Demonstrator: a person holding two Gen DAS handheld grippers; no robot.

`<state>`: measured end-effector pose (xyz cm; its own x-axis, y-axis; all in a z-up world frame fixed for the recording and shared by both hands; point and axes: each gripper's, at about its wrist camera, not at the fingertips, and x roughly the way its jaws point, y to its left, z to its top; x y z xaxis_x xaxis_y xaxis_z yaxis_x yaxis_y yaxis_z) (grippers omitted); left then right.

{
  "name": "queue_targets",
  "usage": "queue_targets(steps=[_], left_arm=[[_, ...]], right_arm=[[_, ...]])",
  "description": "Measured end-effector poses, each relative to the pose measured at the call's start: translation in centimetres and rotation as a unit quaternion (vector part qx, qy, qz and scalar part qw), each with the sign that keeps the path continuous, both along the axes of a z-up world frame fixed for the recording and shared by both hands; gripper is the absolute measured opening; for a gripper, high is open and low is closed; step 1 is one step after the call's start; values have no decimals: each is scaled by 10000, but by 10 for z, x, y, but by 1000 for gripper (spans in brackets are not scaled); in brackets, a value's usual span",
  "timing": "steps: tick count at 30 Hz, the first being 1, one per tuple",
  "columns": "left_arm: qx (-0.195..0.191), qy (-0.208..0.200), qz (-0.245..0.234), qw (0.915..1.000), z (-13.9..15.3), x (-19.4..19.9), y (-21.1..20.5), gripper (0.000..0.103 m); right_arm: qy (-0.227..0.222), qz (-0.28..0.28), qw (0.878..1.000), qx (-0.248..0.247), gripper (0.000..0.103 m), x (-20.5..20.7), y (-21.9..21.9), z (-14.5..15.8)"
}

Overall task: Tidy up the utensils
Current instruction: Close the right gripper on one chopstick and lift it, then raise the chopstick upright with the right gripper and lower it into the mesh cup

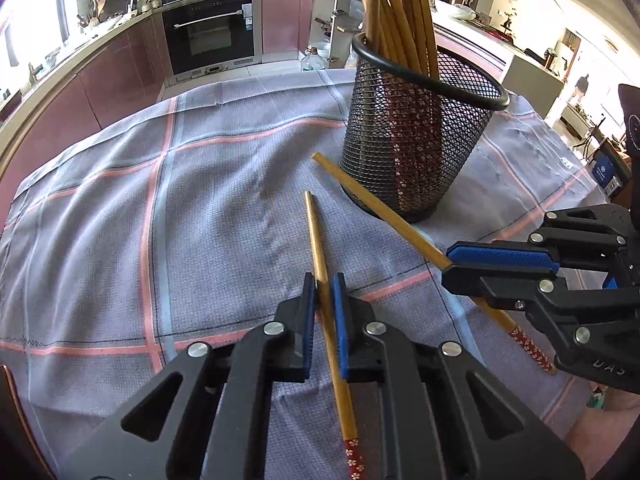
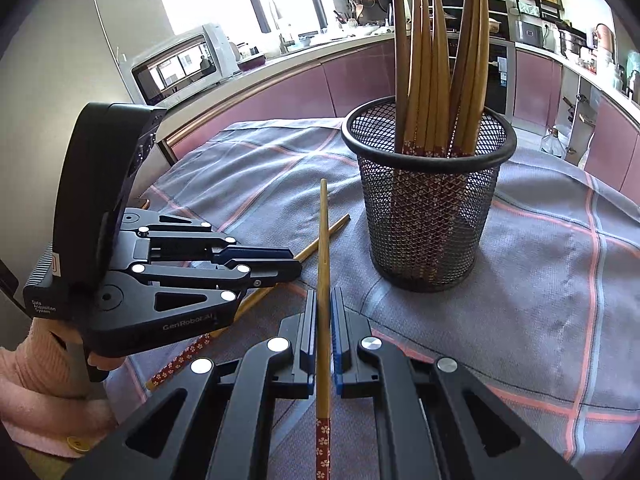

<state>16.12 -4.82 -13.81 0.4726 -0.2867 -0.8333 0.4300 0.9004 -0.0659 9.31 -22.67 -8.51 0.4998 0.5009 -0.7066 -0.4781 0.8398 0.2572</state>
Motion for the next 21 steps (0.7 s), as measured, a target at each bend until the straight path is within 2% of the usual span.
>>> queue_targets(steps=[11, 21], left_arm=[[85, -73, 67, 9999, 0, -4, -3, 8], [-276, -273, 73, 9992, 26, -20, 12, 7]], right_arm=[[-205, 64, 9997, 97, 6, -9, -6, 9], [-509, 68, 9984, 250, 6, -21, -15, 29]])
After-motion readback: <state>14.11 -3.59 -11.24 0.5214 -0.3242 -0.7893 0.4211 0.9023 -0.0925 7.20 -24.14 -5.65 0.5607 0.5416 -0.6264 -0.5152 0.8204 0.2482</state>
